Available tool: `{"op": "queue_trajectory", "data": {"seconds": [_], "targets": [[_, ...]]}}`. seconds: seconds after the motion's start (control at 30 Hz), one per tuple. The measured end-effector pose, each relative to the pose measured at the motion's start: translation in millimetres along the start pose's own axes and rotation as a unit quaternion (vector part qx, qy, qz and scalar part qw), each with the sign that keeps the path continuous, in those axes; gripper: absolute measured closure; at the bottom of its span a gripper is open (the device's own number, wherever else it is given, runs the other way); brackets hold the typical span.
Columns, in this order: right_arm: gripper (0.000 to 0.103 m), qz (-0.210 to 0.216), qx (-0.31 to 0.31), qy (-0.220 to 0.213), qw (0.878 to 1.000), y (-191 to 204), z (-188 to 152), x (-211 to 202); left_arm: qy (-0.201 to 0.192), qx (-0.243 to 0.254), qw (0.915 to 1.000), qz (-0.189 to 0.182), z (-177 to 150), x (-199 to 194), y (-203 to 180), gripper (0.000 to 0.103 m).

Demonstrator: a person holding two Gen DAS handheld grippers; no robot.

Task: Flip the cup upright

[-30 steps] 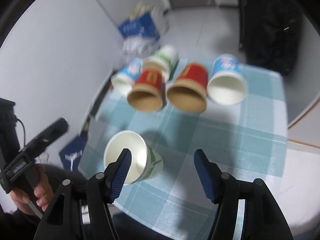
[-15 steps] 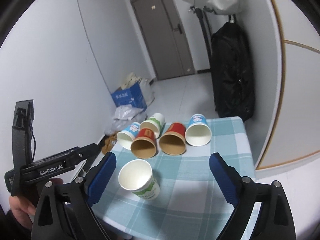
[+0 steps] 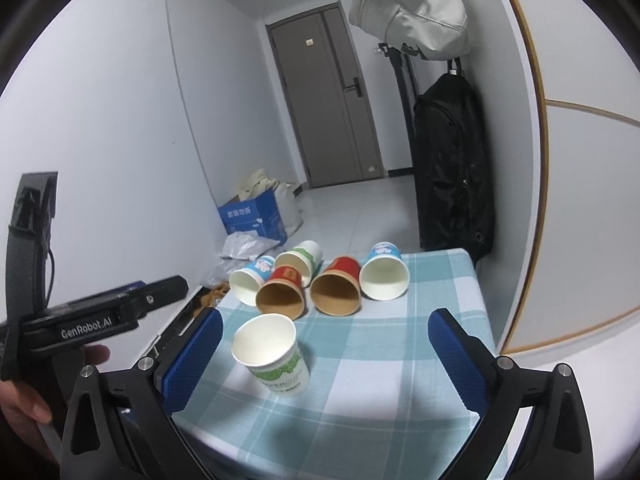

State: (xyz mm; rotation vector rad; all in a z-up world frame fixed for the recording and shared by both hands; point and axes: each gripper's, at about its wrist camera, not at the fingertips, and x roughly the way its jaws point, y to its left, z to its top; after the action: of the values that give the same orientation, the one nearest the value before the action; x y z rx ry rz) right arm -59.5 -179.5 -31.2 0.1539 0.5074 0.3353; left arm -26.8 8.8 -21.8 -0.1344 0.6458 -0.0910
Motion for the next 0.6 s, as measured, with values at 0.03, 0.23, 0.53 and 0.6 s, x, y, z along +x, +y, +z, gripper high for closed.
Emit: {"op": "queue_trajectory", "data": {"seconds": [0.03,0.23,0.53,0.6], "targets": [[0.0,-0.001,-0.001,-0.001,1.0,-0.5,-0.9,0.0,-0.001,0.001,1.0,0.0,0.0,-0.1,-0.1,0.022],[0.0,-0.004,0.009,-0.002,1.0,-6.7,-3.8,-1.4,0.002,0.004,1.0,0.004,-2.6,0.4,-3.0,0.022],[0.0,-0.008,0.013,0.002,1.0,-8.3,-6.4,-1.5,0.002,-0.001,1.0,-0.001,-3.7,-1.5,-2.7,0.022],[0.0,-0.006,0.019,0.004,1.0,-9.3,-6.4,-0.3,0.006,-0.003,1.0,-0.005,-3.9,-1.2,-2.2,0.022]]}}
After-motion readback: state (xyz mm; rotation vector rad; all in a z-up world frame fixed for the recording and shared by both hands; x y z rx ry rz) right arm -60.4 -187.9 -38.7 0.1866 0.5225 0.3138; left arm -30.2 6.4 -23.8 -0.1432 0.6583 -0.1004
